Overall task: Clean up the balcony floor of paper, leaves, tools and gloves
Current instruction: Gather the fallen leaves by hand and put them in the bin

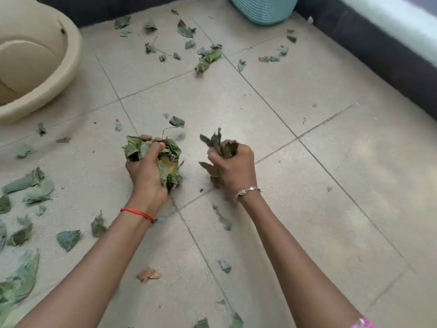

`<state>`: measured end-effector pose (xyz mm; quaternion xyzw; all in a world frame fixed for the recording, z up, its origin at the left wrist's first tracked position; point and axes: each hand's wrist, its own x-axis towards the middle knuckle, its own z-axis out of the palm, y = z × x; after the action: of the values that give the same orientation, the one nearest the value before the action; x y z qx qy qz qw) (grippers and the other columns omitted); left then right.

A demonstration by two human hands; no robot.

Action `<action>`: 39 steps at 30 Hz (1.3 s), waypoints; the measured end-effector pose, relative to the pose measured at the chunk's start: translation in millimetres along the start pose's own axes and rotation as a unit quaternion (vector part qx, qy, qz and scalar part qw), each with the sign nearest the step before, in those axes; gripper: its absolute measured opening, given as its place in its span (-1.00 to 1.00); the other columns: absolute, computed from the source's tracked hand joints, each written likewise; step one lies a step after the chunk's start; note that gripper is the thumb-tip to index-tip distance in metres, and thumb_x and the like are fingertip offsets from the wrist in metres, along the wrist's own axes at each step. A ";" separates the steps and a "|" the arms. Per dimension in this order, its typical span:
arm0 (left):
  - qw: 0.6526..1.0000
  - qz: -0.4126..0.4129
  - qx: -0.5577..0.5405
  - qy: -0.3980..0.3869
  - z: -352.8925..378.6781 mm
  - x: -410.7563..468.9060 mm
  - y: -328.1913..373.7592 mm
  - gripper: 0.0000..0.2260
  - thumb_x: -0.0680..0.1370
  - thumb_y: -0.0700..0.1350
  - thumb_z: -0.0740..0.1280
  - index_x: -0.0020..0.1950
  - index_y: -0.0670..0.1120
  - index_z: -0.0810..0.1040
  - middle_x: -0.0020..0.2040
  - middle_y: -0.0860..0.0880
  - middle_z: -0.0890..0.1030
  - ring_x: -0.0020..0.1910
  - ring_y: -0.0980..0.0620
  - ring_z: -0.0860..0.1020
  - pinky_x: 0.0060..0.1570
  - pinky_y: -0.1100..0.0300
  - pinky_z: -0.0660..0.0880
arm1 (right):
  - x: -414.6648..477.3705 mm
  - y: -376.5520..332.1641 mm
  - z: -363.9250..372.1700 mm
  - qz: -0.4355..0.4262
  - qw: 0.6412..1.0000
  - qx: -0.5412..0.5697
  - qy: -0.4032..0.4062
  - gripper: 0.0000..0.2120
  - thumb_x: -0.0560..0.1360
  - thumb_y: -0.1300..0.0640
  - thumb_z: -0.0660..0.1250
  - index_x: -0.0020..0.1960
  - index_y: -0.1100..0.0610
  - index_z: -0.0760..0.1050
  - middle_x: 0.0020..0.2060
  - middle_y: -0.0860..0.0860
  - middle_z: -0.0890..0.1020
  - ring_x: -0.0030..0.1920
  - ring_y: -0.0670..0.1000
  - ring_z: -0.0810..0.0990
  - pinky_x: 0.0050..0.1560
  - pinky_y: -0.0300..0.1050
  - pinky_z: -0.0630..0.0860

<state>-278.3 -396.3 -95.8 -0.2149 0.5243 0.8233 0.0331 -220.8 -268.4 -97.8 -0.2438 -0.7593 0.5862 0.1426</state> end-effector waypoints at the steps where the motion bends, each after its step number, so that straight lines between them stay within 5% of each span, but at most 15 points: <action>1: 1.000 -0.016 -0.002 -0.006 5.4 -11.2 -0.7 -0.71 0.43 -0.39 0.33 -0.33 0.00 0.55 -0.35 0.01 0.60 -0.27 -0.03 0.54 -0.07 -0.11 0.51 | -3.7 -5.3 -10.2 0.035 0.998 0.043 0.011 -0.70 0.38 0.27 0.39 -0.45 0.17 0.36 -0.52 0.03 0.34 -0.44 -0.04 0.29 -0.39 -0.16 0.28; 4: 0.998 -0.059 -0.005 -0.027 31.4 -52.7 0.9 -0.69 0.42 -0.40 0.32 -0.35 0.01 0.55 -0.33 0.00 0.60 -0.27 -0.02 0.55 -0.10 -0.03 0.49 | -17.9 -24.4 -46.4 0.094 0.991 0.087 0.042 -0.74 0.41 0.28 0.38 -0.42 0.30 0.45 -0.51 0.03 0.43 -0.44 -0.07 0.38 -0.40 -0.22 0.35; 7: 0.992 -0.098 0.034 -0.069 64.9 -97.6 18.2 -0.72 0.44 -0.41 0.31 -0.24 -0.01 0.48 -0.32 0.01 0.60 -0.25 0.02 0.56 -0.20 0.10 0.50 | -35.7 -49.9 -93.6 0.141 0.983 0.080 0.083 -0.67 0.42 0.26 0.39 -0.48 0.11 0.41 -0.66 -0.20 0.43 -0.58 -0.25 0.36 -0.50 -0.36 0.35; 12: 0.964 -0.135 0.146 -0.175 123.6 -175.6 100.4 -0.73 0.47 -0.41 0.27 -0.18 -0.02 0.48 -0.27 0.03 0.62 -0.29 0.09 0.58 -0.35 0.23 0.51 | -73.2 -134.8 -181.0 0.223 0.951 0.099 0.190 -0.70 0.42 0.25 0.41 -0.44 0.06 0.45 -0.61 -0.17 0.49 -0.58 -0.26 0.42 -0.47 -0.33 0.41; 16: 0.938 -0.173 0.185 -0.239 182.4 -258.2 177.3 -0.71 0.47 -0.47 0.22 -0.19 -0.07 0.46 -0.31 0.04 0.61 -0.33 0.13 0.57 -0.34 0.26 0.53 | -107.4 -223.6 -247.8 0.289 0.913 0.113 0.264 -0.72 0.42 0.24 0.40 -0.43 0.09 0.43 -0.51 -0.07 0.46 -0.58 -0.25 0.37 -0.49 -0.30 0.36; 21: 0.882 -0.233 0.236 -0.336 255.1 -369.8 213.9 -0.71 0.46 -0.51 0.20 -0.18 -0.12 0.44 -0.32 0.01 0.59 -0.36 0.12 0.54 -0.39 0.28 0.50 | -150.6 -296.0 -350.6 0.321 0.870 0.132 0.350 -0.74 0.43 0.29 0.39 -0.40 0.08 0.49 -0.62 -0.21 0.51 -0.55 -0.27 0.45 -0.46 -0.36 0.41; 24: 0.848 -0.246 0.257 -0.392 298.0 -429.7 189.0 -0.70 0.44 -0.53 0.21 -0.18 -0.12 0.44 -0.32 0.02 0.58 -0.34 0.13 0.54 -0.34 0.28 0.51 | -175.8 -290.7 -420.0 0.360 0.806 0.162 0.441 -0.87 0.34 0.12 0.46 -0.23 0.12 0.53 -0.40 -0.07 0.61 -0.39 -0.09 0.53 -0.33 -0.25 0.45; 27: 0.816 -0.264 0.289 -0.427 331.6 -485.4 139.2 -0.68 0.43 -0.53 0.25 -0.22 -0.09 0.46 -0.32 0.02 0.56 -0.33 0.14 0.53 -0.27 0.29 0.51 | -195.8 -263.9 -485.1 0.367 0.772 0.120 0.504 -0.48 0.28 -0.02 0.46 0.11 0.28 0.51 -0.04 0.12 0.61 -0.06 0.07 0.59 -0.07 -0.10 0.58; 29: 0.800 -0.270 0.312 -0.435 348.5 -521.0 93.8 -0.70 0.43 -0.49 0.29 -0.23 -0.08 0.48 -0.32 -0.01 0.55 -0.33 0.11 0.53 -0.24 0.25 0.50 | -207.1 -239.0 -528.8 0.384 0.762 0.078 0.515 -0.47 0.35 0.07 0.44 0.21 0.35 0.44 0.09 0.16 0.58 0.10 0.11 0.58 0.11 -0.04 0.53; 31: 0.778 -0.281 0.337 -0.450 361.1 -552.7 49.1 -0.74 0.44 -0.45 0.32 -0.22 -0.09 0.48 -0.29 -0.06 0.53 -0.29 0.05 0.51 -0.20 0.20 0.48 | -213.6 -215.7 -567.4 0.413 0.751 0.065 0.511 -0.57 0.42 0.20 0.40 0.21 0.35 0.41 0.08 0.12 0.54 0.08 0.07 0.55 0.07 -0.18 0.48; 35: 0.746 -0.282 0.378 -0.470 381.3 -591.7 -32.3 -0.74 0.41 -0.44 0.34 -0.22 -0.08 0.48 -0.32 0.01 0.55 -0.39 0.19 0.52 -0.32 0.33 0.48 | -212.1 -163.9 -616.3 0.441 0.736 0.068 0.509 -0.61 0.45 0.23 0.37 0.21 0.33 0.38 0.05 0.14 0.54 0.03 0.07 0.53 0.09 -0.12 0.47; 39: 0.743 -0.283 0.420 -0.437 388.9 -601.8 -103.3 -0.74 0.39 -0.25 0.45 0.04 -0.11 0.53 -0.13 -0.04 0.59 -0.16 0.01 0.56 -0.04 0.09 0.55 | -205.8 -112.3 -643.2 0.496 0.727 0.050 0.472 -0.66 0.44 0.13 0.38 0.13 0.29 0.47 0.05 0.15 0.59 -0.04 0.09 0.55 -0.01 -0.10 0.49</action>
<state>171.4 94.0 189.4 0.0650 0.6602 0.4764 0.5770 252.5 127.0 199.3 -0.8236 -0.3348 0.4196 0.1833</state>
